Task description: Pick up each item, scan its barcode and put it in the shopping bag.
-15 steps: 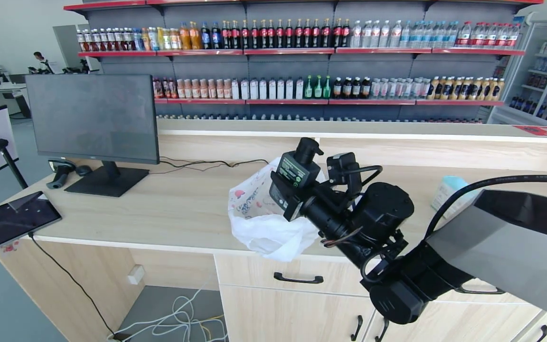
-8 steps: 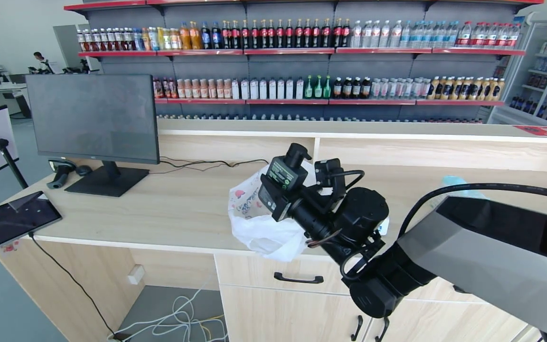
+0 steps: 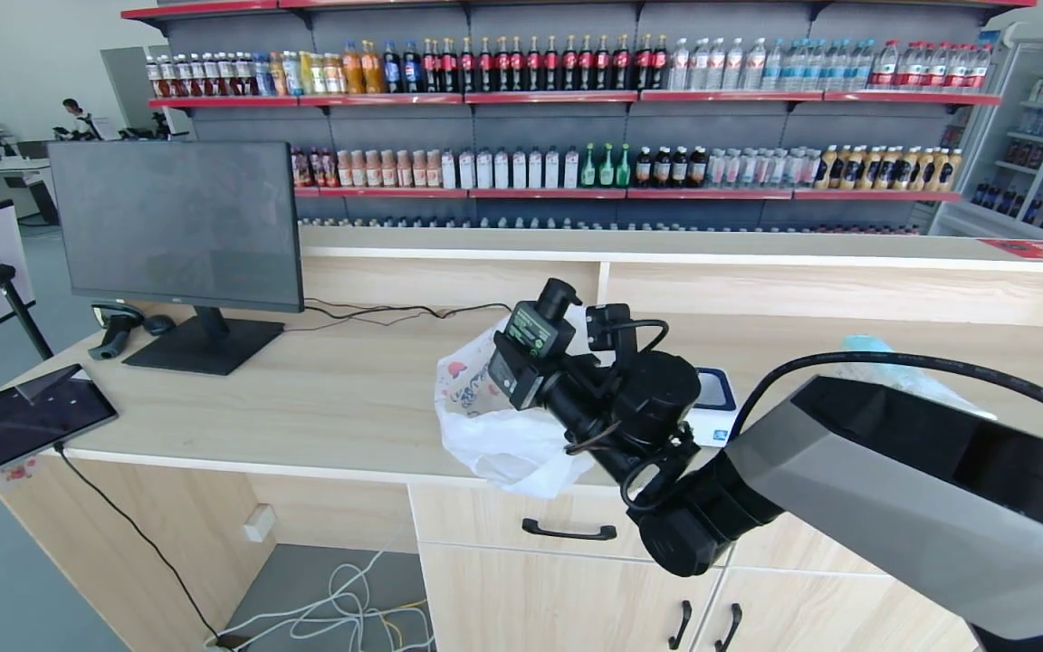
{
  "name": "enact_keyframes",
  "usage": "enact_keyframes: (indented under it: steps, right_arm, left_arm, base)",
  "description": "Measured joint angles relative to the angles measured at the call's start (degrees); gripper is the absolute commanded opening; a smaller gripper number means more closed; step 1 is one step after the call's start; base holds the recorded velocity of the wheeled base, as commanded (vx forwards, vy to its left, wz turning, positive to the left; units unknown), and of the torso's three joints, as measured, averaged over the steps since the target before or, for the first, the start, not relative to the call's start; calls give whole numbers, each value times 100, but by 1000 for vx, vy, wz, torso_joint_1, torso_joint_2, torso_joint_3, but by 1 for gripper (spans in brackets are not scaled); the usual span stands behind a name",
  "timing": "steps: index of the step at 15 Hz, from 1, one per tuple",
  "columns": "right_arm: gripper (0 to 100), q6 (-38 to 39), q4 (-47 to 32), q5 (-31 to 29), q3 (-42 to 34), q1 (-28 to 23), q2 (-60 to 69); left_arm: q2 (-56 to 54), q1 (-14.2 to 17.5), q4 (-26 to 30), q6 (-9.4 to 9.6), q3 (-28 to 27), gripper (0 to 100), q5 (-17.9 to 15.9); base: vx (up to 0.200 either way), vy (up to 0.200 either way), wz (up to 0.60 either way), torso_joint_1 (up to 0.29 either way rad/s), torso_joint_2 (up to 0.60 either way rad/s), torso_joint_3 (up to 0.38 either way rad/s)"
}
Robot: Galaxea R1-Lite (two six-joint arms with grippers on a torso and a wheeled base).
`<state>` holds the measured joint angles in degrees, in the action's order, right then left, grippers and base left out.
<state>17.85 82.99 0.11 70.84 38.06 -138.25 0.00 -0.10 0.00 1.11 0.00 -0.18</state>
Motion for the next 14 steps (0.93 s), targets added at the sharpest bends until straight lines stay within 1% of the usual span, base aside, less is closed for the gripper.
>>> enact_keyframes:
  steps: [3,5,7,8,11,13,14]
  right_arm:
    - [0,268,-614,-84,427,-28,-72]
    - [0,511,-1085,-211,842,-69,-166]
    - [0,758,-1741,-232,1190,-133,-271]
    - [0,807,-1933,-238,1356,-215,-336]
    - [0,936,-2237,-251,1937,-400,-577]
    - [0,1018,-2322,-246,2177,-512,-756]
    - [0,1207,-2322,-251,2236,-556,-841]
  left_arm:
    - [0,0,0,-2,0,100,0]
    - [0,5,0,-5,0,100,-4]
    - [0,2,0,-5,0,100,-6]
    - [0,-1,0,-5,0,100,-6]
    - [0,0,24,-21,0,100,-6]
    - [0,0,24,-16,0,100,-9]
    - [0,0,27,-16,0,100,-9]
  base:
    - [0,0,0,0,0,0]
    - [0,0,0,0,0,0]
    - [0,0,0,0,0,0]
    - [0,0,0,0,0,0]
    - [0,0,0,0,0,0]
    - [0,0,0,0,0,0]
    - [0,0,0,0,0,0]
